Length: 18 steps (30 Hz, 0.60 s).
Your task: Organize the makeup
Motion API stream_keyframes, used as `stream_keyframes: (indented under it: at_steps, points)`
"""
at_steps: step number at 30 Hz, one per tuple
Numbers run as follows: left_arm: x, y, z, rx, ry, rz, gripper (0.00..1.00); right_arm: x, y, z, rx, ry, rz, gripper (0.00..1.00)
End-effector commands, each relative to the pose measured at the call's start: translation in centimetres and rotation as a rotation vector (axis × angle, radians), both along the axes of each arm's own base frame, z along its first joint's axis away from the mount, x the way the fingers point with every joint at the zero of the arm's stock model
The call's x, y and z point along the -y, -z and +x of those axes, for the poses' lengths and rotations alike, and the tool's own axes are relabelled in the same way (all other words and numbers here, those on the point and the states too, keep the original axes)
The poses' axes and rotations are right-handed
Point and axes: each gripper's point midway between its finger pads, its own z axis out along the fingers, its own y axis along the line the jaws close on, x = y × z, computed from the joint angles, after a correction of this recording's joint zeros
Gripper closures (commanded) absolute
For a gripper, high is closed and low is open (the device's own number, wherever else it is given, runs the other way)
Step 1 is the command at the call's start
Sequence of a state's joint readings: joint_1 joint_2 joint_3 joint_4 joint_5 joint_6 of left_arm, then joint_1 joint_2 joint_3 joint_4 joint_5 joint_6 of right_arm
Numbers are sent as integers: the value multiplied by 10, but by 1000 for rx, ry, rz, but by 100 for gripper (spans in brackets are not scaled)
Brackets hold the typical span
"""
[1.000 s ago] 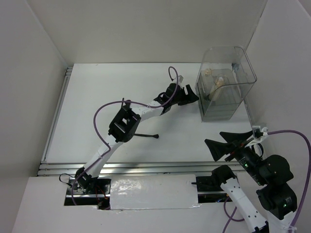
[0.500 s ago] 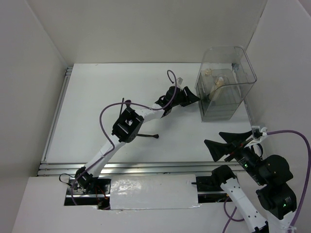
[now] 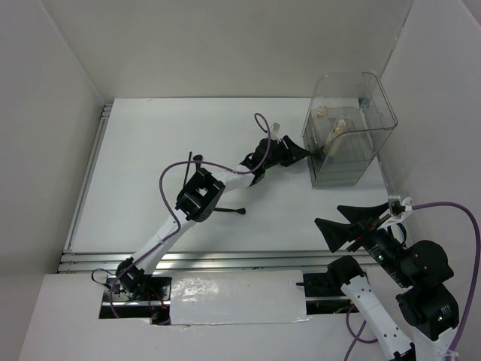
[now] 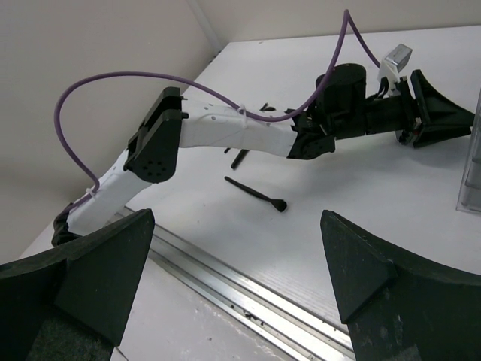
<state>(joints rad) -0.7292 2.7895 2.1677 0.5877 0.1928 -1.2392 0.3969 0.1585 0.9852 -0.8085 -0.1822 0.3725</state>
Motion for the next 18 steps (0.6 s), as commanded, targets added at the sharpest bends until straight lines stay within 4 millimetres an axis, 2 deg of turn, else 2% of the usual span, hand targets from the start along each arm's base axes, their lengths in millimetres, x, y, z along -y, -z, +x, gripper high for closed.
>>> stream_keyframes:
  at_steps: [1,6,13,14,15,18]
  points:
    - [9,-7,-3,28,11,-56,50,-2,-8,-4,43,-25,3,0]
    - [8,-12,-4,24,4,-99,61,-2,-8,-4,43,-28,3,0]
    - [9,-11,-5,9,-9,-145,64,-2,-7,-4,45,-25,4,0]
    - [11,-13,-5,6,-6,-154,66,-2,-7,-4,43,-25,3,0]
    - [11,-11,-5,5,-8,-155,74,-2,-7,-4,45,-25,4,0]
    - [12,-15,-6,6,-3,-169,80,-2,-6,-4,45,-26,4,0]
